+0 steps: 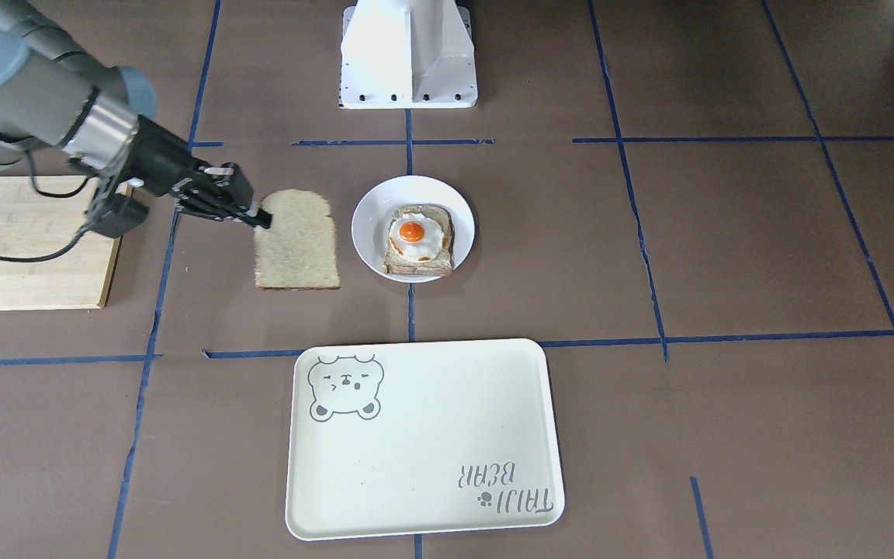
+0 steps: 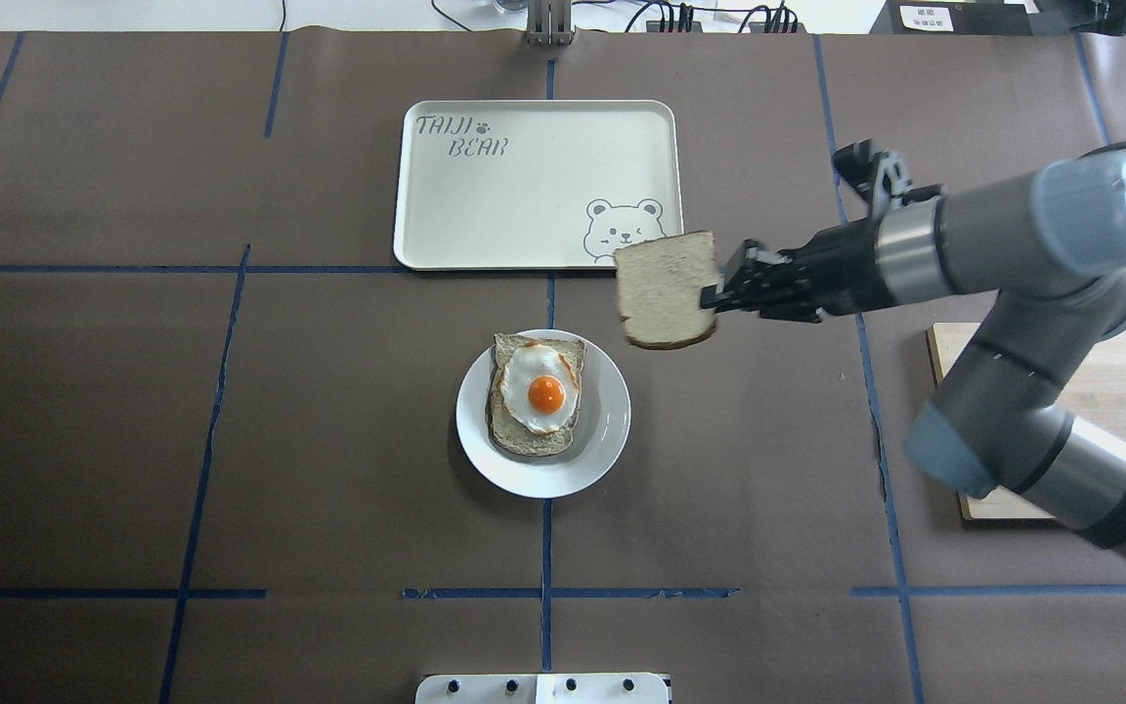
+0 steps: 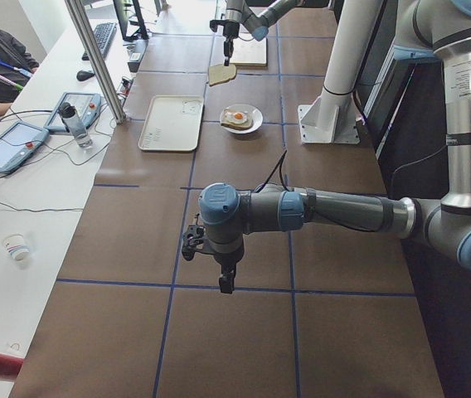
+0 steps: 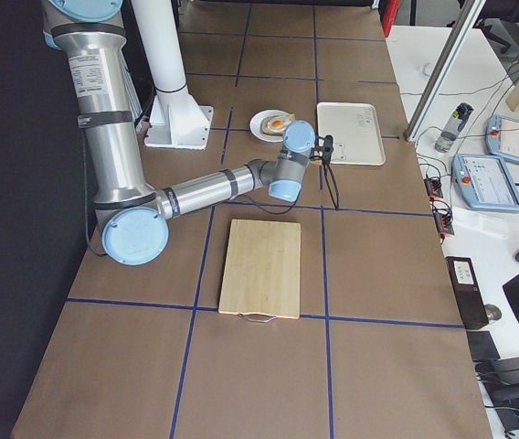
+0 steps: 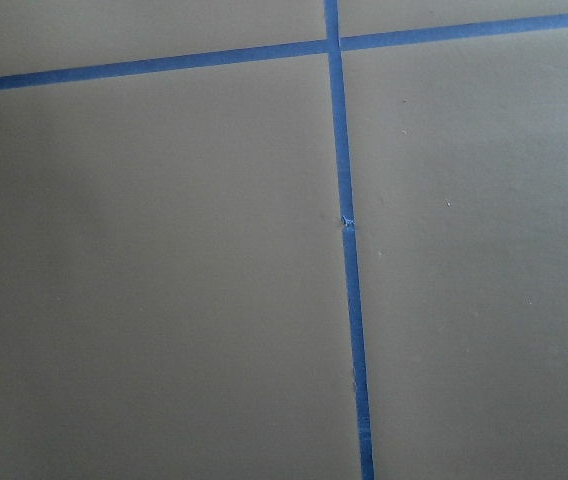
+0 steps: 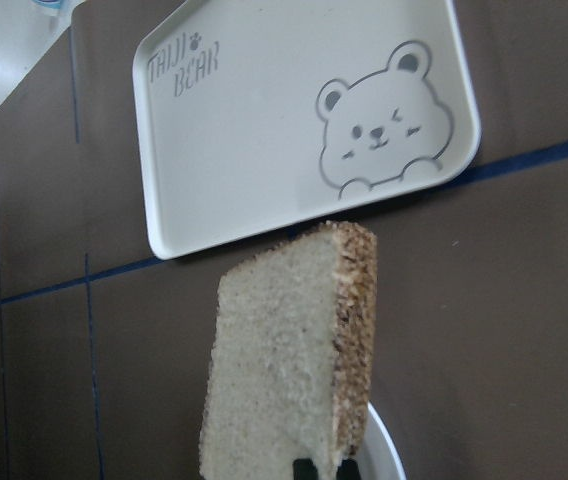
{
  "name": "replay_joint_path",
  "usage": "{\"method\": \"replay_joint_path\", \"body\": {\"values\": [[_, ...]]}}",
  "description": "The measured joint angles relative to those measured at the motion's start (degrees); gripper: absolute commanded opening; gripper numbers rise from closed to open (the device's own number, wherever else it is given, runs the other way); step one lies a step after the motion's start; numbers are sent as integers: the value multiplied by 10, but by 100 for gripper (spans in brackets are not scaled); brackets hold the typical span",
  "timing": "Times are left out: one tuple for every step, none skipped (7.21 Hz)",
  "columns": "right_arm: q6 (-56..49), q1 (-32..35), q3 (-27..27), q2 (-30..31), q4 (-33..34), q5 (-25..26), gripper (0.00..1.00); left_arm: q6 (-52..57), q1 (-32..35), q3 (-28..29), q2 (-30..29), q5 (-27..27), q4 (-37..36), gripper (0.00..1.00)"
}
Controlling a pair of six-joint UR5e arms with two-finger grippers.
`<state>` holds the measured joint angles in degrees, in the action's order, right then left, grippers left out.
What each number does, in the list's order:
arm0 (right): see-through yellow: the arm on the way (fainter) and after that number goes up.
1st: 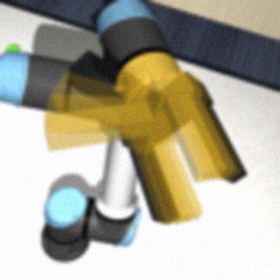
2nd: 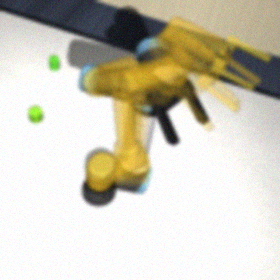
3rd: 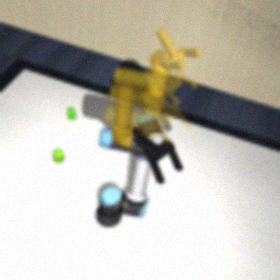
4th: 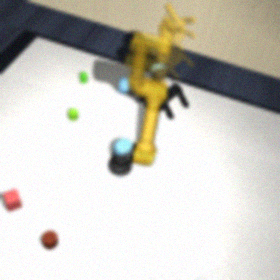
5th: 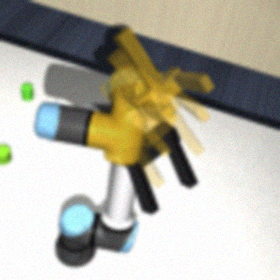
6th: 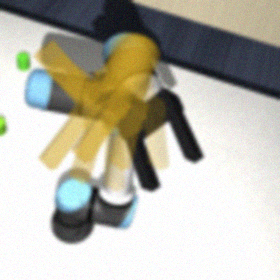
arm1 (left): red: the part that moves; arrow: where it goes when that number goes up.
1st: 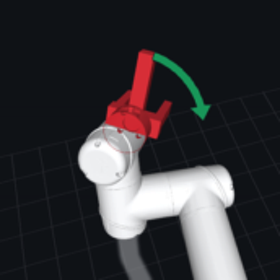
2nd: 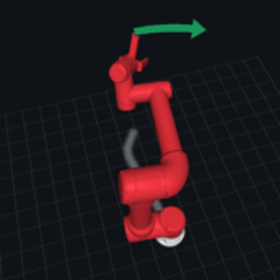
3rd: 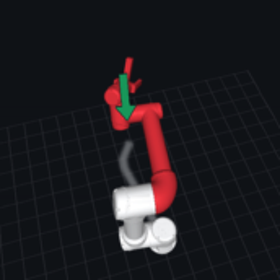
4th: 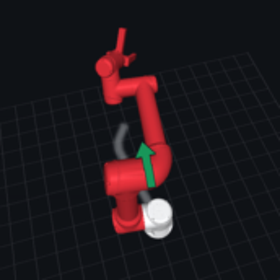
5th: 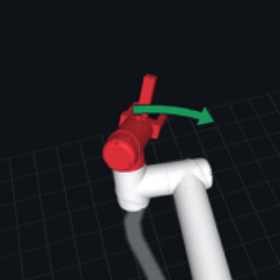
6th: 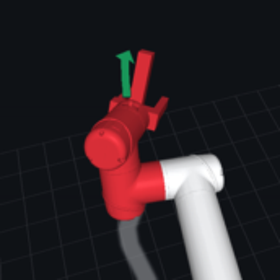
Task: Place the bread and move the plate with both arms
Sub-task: 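Lift the bread slice with the right gripper and carry it toward the plate, then lower the bread onto the egg toast and open the right gripper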
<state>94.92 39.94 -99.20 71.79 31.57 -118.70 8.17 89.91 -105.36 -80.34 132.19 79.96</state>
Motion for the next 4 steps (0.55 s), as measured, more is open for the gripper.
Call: {"method": "replay_joint_path", "body": {"values": [[25,-72,-8,-15,2,106,0,0,0,0,0,0,0,100],[39,-135,-10,-25,5,199,0,0,0,0,0,0,0,100],[43,-179,-10,-31,16,265,0,0,0,1,0,0,0,100],[44,-216,-11,-34,32,325,0,0,0,1,0,0,0,100]]}}
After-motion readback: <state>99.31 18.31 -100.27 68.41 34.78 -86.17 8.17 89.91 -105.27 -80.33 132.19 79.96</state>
